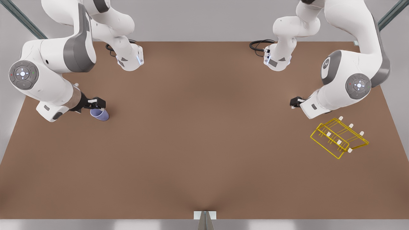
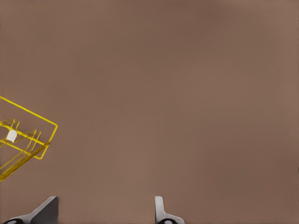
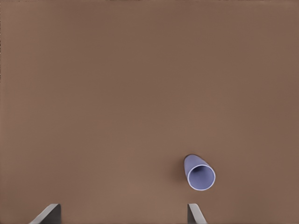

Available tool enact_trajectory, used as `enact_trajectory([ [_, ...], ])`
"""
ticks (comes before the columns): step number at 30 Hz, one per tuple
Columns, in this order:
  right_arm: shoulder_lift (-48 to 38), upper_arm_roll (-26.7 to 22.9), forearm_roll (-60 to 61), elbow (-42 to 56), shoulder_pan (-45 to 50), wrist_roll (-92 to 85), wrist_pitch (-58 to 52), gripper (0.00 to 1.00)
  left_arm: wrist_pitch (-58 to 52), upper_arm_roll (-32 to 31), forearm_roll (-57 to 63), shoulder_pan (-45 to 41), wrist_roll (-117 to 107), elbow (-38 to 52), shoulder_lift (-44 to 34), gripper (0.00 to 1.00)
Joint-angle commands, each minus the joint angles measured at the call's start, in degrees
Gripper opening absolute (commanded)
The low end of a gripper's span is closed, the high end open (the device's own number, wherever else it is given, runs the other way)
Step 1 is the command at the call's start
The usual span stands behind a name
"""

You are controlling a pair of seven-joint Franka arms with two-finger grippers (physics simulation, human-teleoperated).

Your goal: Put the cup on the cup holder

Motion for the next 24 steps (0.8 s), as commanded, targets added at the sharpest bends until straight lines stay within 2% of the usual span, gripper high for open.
enact_trajectory([
  [1, -0.1, 0.0, -0.1, 0.0, 0.0, 0.4, 2.7, 1.00, 2.2, -0.1, 0.1, -0.1, 2.1, 1.2, 0.9, 1.00],
  [3, 1.0, 0.0, -0.2, -0.5, -1.1, 0.2, 2.4, 1.00, 2.2, 0.0, 0.1, -0.1, 2.0, 1.2, 0.9, 1.00],
  [5, 5.6, 0.0, -0.2, -5.0, -1.8, 1.1, 2.7, 1.00, 2.2, 0.0, 0.1, -0.1, 2.0, 1.2, 0.9, 1.00],
  [6, 5.1, 0.0, -0.2, -9.4, -1.8, 1.2, 4.5, 1.00, 2.2, -0.1, 0.1, -0.1, 2.0, 1.2, 0.9, 1.00],
  [9, 3.8, 0.0, -0.7, -19.3, -2.4, 1.1, 8.5, 1.00, 3.9, -0.1, 0.9, -0.2, -0.1, 6.2, 8.5, 1.00],
  [10, -0.8, 0.0, -1.7, -26.3, -2.3, 1.1, 12.5, 1.00, 3.8, -0.1, 5.1, -0.4, -0.2, 6.2, 8.7, 1.00],
  [13, 0.2, 0.0, -2.4, -31.3, -4.8, -2.1, 28.2, 1.00, 2.7, -0.1, 5.3, -1.3, -0.4, 6.3, 8.5, 1.00],
  [16, -1.0, 0.0, -2.4, -40.2, -4.9, -2.4, 39.0, 1.00, 1.6, -0.2, 5.3, -1.4, -0.4, 6.4, 8.2, 1.00],
  [18, -1.8, 0.0, -2.2, -42.5, -6.0, -2.5, 41.1, 1.00, -0.1, -0.2, 5.2, -1.4, -0.4, 6.4, 8.0, 1.00],
  [20, -6.8, 0.0, -2.2, -49.8, -7.0, -2.7, 43.6, 1.00, -0.9, -0.2, 5.2, -1.4, -0.5, 6.5, 7.9, 1.00],
  [24, -6.8, -0.5, -2.0, -52.7, -10.1, -5.6, 46.9, 1.00, -0.9, -0.2, 5.2, -1.3, -1.9, 6.5, 8.0, 1.00],
])
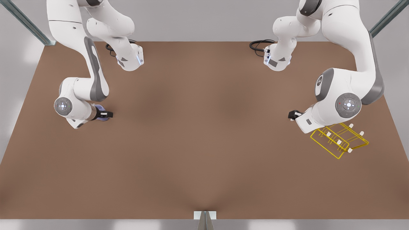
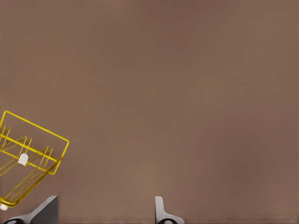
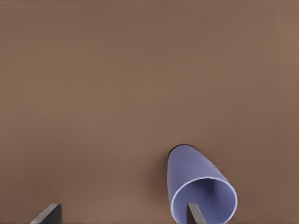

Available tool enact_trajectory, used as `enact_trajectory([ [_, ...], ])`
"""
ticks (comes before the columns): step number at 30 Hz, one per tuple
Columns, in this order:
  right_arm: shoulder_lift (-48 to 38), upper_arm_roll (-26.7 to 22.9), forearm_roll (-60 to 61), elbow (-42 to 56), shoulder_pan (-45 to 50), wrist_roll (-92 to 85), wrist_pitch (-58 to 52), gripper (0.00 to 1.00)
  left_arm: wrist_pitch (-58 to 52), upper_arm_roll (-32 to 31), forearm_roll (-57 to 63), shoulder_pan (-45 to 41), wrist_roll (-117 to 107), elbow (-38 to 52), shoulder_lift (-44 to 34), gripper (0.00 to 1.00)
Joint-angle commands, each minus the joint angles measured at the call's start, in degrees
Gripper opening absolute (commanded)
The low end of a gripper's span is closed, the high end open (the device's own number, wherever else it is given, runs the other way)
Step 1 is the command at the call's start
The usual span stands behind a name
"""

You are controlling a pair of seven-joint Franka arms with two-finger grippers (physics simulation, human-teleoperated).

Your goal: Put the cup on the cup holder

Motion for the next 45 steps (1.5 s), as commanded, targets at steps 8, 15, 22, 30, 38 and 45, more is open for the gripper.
enact_trajectory([
  [8, -5.7, -0.1, 0.1, -10.5, 0.3, -4.3, 11.2, 1.00, -1.7, 0.0, 0.0, 0.0, -1.6, 0.0, 0.0, 1.00],
  [15, -4.3, -3.4, -0.2, -12.6, 0.1, -4.3, 14.4, 1.00, -3.2, 0.0, 0.0, -0.1, -1.6, 0.0, 0.0, 1.00],
  [22, -3.6, -6.2, -0.3, -12.8, 0.6, -5.5, 13.6, 1.00, -3.6, 0.0, 0.0, 0.0, -1.6, 0.0, 0.0, 1.00],
  [30, -3.7, -6.1, -0.2, -14.2, 2.5, -5.4, 11.9, 1.00, -4.3, 0.0, 0.0, 0.0, -1.7, 0.0, 0.0, 1.00],
  [38, -1.9, -6.2, -0.3, -14.7, 2.0, -5.4, 12.5, 1.00, -7.0, 0.0, 0.0, 0.1, -1.5, 0.0, 0.1, 1.00],
  [45, 0.7, -6.2, -0.2, -15.8, 2.0, -5.4, 12.6, 1.00, -7.0, 0.0, 0.1, 0.0, -1.6, 0.0, 0.2, 1.00],
])
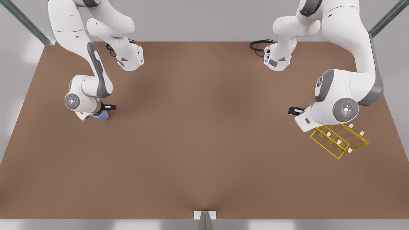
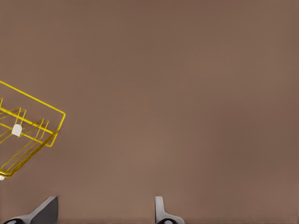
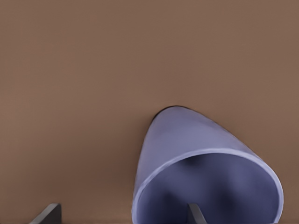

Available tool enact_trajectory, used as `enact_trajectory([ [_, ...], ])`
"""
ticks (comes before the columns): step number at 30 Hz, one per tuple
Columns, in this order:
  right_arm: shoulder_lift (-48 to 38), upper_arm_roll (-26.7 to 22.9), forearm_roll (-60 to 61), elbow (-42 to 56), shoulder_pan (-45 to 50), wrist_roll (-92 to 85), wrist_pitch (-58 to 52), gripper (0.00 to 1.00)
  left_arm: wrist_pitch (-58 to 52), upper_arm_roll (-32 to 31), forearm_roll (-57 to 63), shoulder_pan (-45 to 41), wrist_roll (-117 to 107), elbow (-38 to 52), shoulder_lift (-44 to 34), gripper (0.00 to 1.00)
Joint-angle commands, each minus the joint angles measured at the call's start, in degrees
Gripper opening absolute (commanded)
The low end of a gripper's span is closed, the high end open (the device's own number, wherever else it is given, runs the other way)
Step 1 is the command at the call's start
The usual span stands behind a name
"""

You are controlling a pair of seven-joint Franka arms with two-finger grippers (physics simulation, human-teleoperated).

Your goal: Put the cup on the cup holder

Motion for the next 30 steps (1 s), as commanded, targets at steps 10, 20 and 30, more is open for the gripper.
enact_trajectory([
  [10, 2.0, 0.0, 0.0, 0.8, -0.1, -1.0, 1.8, 0.97, -0.4, 0.0, -0.1, -1.2, -0.3, 0.0, -0.2, 1.00],
  [20, 3.7, 0.0, -0.1, 3.6, -0.5, -5.5, 0.4, 0.32, -0.4, 0.2, -0.1, -1.2, 0.0, 0.0, -0.1, 1.00],
  [30, 5.1, 0.0, -0.1, 8.3, 0.0, -5.4, -4.6, 0.21, -2.1, 0.2, -0.3, -1.5, -0.2, 0.0, -0.3, 1.00],
])
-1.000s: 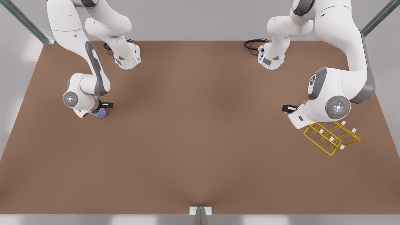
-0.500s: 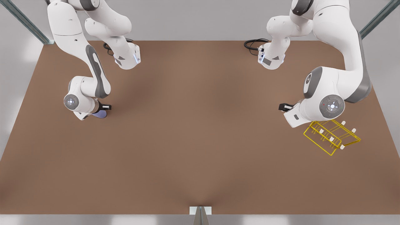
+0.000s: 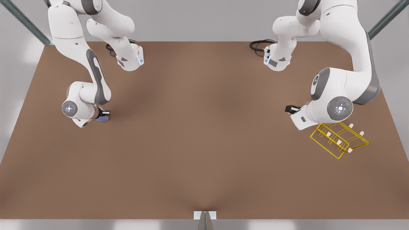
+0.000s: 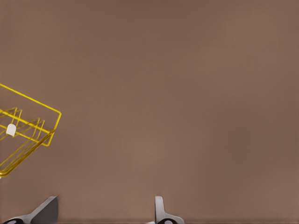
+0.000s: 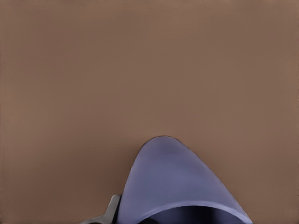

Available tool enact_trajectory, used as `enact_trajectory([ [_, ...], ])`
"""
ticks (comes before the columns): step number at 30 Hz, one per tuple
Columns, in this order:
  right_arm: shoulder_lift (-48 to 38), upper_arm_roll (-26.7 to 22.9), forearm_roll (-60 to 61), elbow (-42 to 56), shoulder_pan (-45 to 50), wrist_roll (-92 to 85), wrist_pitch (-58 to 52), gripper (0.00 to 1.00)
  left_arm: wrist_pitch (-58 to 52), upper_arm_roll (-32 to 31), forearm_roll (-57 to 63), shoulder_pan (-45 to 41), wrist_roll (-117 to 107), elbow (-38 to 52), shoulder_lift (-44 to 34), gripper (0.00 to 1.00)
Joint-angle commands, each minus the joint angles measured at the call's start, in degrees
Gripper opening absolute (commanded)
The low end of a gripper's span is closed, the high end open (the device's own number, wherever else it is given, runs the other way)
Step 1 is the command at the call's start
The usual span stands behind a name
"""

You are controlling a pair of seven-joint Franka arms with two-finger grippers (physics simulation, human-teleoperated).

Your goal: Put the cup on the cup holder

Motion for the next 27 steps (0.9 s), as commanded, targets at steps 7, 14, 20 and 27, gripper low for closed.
enact_trajectory([
  [7, 0.7, 1.1, 0.4, 11.3, 5.6, -1.7, -9.8, 0.21, -1.2, 0.1, 0.0, 0.4, 0.6, 0.0, -0.1, 1.00],
  [14, 8.6, 1.6, 24.6, 30.8, 24.8, 9.6, -12.7, 0.21, -1.2, 0.1, 0.0, 0.3, 0.3, 0.1, -0.1, 1.00],
  [20, 21.8, 1.7, 63.8, 45.9, 26.9, 8.6, -12.9, 0.21, -1.8, 0.1, 0.0, 0.3, -0.1, 2.8, 0.2, 1.00],
  [27, 44.2, 3.4, 103.1, 68.6, 33.4, -13.4, -11.0, 0.21, -3.0, 0.1, 0.0, 0.1, -0.2, 2.8, 0.2, 1.00],
])
